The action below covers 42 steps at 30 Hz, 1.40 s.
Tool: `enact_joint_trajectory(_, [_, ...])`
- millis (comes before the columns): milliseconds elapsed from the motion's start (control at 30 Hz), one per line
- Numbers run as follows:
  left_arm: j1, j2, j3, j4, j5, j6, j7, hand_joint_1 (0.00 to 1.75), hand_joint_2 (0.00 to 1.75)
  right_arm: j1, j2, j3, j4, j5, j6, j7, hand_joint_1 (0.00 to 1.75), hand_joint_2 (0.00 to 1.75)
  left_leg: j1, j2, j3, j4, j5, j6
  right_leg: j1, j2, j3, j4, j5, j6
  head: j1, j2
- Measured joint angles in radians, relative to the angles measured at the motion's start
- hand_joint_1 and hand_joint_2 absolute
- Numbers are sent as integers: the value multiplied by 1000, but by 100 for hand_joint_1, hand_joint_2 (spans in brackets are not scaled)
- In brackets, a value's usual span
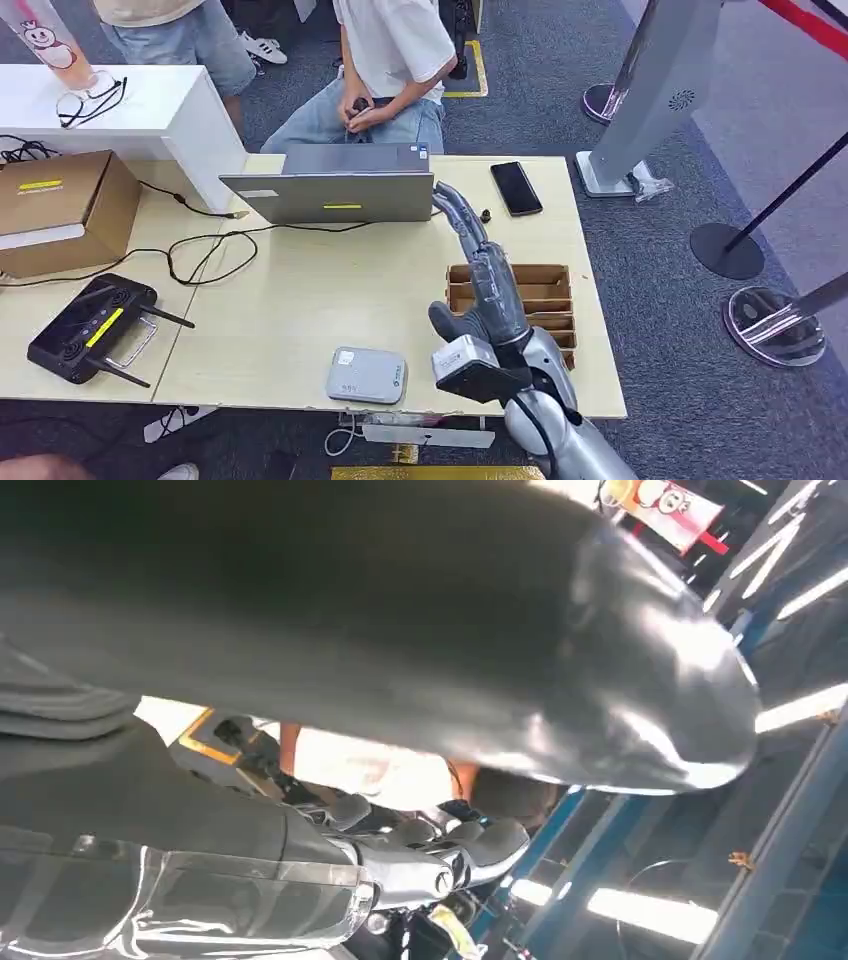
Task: Pass the card to the sensor for recognition and then transmit it.
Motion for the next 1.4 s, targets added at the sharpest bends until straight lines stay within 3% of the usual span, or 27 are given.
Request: enact_joint_trajectory(1400, [3,5,-5,0,21,4,4,0,0,-7,45,-8,-44,51,83,30,0,0,0,0,0,0,0,0,0,0,0,0,0,0,0,0])
